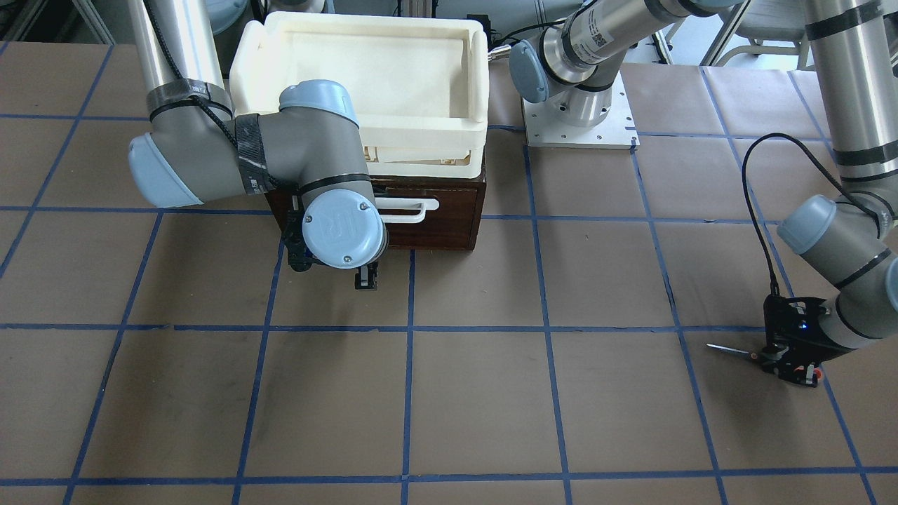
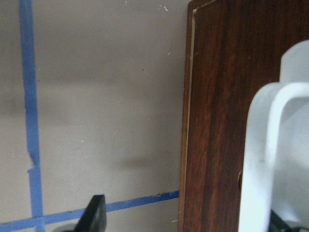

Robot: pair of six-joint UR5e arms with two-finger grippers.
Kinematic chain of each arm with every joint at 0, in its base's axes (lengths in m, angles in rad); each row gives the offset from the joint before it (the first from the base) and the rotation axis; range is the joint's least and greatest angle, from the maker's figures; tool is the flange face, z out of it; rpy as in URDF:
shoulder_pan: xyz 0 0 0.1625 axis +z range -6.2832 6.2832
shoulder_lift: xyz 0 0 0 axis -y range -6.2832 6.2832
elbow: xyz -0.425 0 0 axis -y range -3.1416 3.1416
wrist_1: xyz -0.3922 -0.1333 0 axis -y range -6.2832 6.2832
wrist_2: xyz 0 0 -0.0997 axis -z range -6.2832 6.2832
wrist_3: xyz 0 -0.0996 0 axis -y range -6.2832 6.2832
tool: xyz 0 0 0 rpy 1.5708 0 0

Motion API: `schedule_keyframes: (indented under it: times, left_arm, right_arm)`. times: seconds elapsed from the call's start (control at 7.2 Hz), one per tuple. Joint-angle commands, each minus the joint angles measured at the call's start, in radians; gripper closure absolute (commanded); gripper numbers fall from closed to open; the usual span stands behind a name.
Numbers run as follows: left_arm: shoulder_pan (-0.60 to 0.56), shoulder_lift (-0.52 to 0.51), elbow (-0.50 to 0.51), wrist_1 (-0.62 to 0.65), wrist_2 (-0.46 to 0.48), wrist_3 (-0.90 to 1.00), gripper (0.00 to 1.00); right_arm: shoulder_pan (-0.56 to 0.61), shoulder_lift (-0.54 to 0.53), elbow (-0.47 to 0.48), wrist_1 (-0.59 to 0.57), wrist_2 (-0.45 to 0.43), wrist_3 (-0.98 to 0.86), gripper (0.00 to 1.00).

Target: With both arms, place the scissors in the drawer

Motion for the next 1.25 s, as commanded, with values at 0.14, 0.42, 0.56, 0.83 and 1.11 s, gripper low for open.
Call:
schedule_keyframes:
  times: [0.14, 0.42, 0.56, 0.83, 1.11]
  left_arm:
    - [-0.046, 0.074, 0.001, -0.033, -0.029, -0.018, 1.0]
    - [-0.069, 0.126, 0.0, -0.092, -0.062, -0.125, 1.0]
    - [-0.094, 0.141, 0.001, -0.137, -0.061, -0.13, 1.0]
    - [-0.112, 0.158, 0.001, -0.15, -0.058, -0.155, 1.0]
    - [-0.114, 0.16, 0.001, -0.161, -0.061, -0.156, 1.0]
  right_arm:
    - [-0.002, -0.001, -0.011, -0.066, -0.012, -0.094, 0.0]
    - [-0.003, 0.004, -0.013, -0.093, -0.028, -0.117, 0.0]
    - [-0.008, 0.004, -0.016, -0.107, -0.029, -0.128, 0.0]
    - [-0.012, 0.022, -0.057, -0.107, -0.031, -0.128, 0.0]
    - [-0.015, 0.05, -0.096, -0.107, -0.029, -0.128, 0.0]
